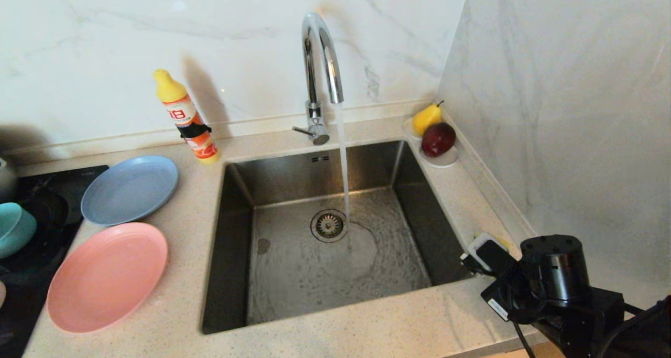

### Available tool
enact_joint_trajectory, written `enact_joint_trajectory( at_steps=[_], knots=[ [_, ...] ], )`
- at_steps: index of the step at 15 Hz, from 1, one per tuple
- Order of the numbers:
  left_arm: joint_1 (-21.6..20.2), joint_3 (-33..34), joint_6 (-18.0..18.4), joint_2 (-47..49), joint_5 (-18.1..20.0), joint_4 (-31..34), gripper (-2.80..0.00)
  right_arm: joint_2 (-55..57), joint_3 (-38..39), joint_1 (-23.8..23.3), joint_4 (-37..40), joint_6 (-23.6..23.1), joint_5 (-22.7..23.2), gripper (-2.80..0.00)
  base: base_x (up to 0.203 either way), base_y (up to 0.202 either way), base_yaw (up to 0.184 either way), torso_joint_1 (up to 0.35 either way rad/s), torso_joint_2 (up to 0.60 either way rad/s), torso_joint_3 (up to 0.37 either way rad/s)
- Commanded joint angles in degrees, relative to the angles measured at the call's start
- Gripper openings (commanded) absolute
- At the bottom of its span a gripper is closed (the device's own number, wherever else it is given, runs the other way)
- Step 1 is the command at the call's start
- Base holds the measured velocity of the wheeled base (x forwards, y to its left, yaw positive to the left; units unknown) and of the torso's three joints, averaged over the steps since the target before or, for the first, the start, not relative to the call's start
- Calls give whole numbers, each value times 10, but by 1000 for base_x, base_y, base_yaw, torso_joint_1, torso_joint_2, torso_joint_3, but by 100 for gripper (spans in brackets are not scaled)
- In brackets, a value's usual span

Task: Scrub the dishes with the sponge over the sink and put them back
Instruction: Put down the sponge

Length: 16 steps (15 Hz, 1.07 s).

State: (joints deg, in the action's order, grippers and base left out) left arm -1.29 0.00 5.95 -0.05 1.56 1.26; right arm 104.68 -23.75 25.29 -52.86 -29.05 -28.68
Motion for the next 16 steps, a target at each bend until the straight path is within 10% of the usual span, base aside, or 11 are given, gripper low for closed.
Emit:
enact_joint_trajectory(
  at_steps=[1,16],
  knots=[
    [0,2,0,1,0,0,-280,4,2,-6,-5,-5,0,-280,0,0,0,0,0,0],
    [0,2,0,1,0,0,-280,4,11,-17,-9,-35,-1,-280,0,0,0,0,0,0]
  ],
)
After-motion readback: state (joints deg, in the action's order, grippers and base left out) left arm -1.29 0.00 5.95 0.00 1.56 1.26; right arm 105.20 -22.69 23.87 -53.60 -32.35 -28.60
